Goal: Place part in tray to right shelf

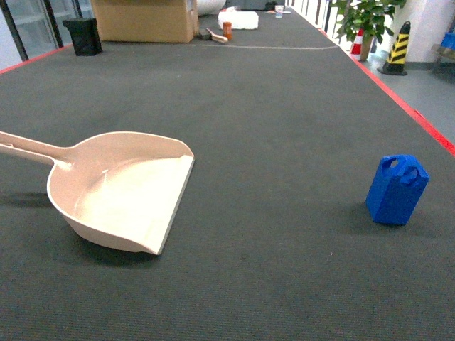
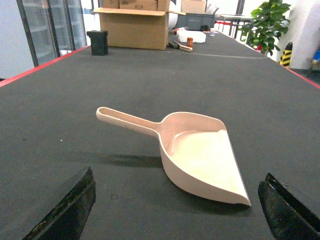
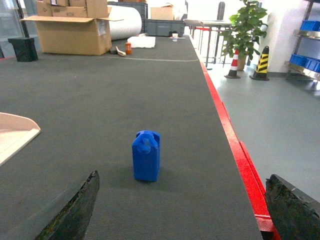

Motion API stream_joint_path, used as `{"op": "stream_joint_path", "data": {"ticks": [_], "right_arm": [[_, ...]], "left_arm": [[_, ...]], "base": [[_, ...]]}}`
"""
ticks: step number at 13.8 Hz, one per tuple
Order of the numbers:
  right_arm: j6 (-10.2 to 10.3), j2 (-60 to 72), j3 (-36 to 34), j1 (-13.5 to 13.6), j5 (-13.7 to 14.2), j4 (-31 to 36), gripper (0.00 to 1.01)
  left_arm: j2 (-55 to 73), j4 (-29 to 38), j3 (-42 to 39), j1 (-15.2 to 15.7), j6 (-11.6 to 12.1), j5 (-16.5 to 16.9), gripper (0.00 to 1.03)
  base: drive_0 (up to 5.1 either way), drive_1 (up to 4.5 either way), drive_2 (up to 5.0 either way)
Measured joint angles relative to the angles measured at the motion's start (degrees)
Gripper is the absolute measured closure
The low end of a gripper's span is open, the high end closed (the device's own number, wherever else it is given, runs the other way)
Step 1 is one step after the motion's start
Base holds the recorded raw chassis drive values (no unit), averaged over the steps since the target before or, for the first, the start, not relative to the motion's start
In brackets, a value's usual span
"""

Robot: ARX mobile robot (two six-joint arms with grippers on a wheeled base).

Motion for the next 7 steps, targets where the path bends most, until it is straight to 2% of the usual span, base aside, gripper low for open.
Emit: {"op": "stream_joint_path", "data": {"ticks": [7], "right_arm": [[0.00, 0.00, 0.00, 0.00, 0.02, 0.00, 0.03]], "left_arm": [[0.00, 0.00, 0.00, 0.00, 0.00, 0.00, 0.05]], "base": [[0.0, 0.00, 0.0]]}}
